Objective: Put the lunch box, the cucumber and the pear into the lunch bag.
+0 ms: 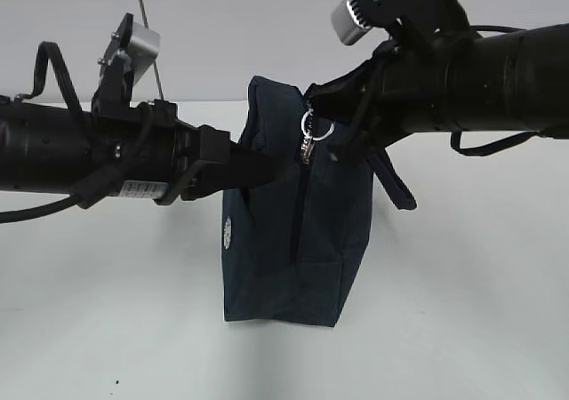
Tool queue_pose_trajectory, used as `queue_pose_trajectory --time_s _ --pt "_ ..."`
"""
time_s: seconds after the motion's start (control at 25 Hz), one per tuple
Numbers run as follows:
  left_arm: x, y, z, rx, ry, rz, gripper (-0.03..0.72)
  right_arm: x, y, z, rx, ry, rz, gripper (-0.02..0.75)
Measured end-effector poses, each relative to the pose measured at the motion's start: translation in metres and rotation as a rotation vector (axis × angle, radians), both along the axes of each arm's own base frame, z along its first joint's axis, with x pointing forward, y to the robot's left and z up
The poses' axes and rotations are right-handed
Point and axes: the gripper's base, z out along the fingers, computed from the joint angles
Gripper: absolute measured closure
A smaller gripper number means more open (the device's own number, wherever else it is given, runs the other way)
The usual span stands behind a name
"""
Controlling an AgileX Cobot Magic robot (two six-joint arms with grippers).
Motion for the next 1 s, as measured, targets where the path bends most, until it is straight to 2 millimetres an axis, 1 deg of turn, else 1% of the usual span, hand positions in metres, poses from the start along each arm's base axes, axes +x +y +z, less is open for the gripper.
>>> queue_pose_trajectory --time_s 0.36,0.44,0.52,0.56,0.72,0.76,0.84,1.0 --pt "0.0009 0.0008 0.0002 -0.004 0.002 0.008 0.702 0.0008 0.0020 0.0036 0.016 -0.005 0.013 0.732" --pt "0.0010 0.0008 0.0003 -0.005 0.002 0.010 0.687 0.0004 0.0030 0.0046 0.024 -0.005 0.023 0.732" --pt "0.0009 0.0007 0.0004 -0.004 -0.003 0.006 0.633 0.0005 0.0030 0.0046 0.027 -0.004 0.022 0.732" --pt "0.0007 0.0006 0.0005 -0.004 -0.007 0.002 0.580 0.0005 0.0030 0.0047 0.027 -0.004 0.021 0.732" --pt "0.0002 0.0003 0.0008 -0.006 -0.011 -0.006 0.305 0.0008 0.0032 0.0055 0.034 -0.003 0.019 0.732" --pt "0.0000 0.0002 0.0008 -0.005 -0.012 -0.009 0.251 0.0006 0.0031 0.0050 0.034 -0.001 0.018 0.732" --pt "-0.0012 0.0000 0.0002 0.003 -0.017 -0.027 0.200 -0.0003 0.0026 0.0023 0.032 0.007 0.017 0.732" --pt "-0.0062 0.0012 -0.0040 0.083 -0.059 -0.105 0.174 -0.0017 0.0018 -0.0020 0.029 0.021 0.013 0.732"
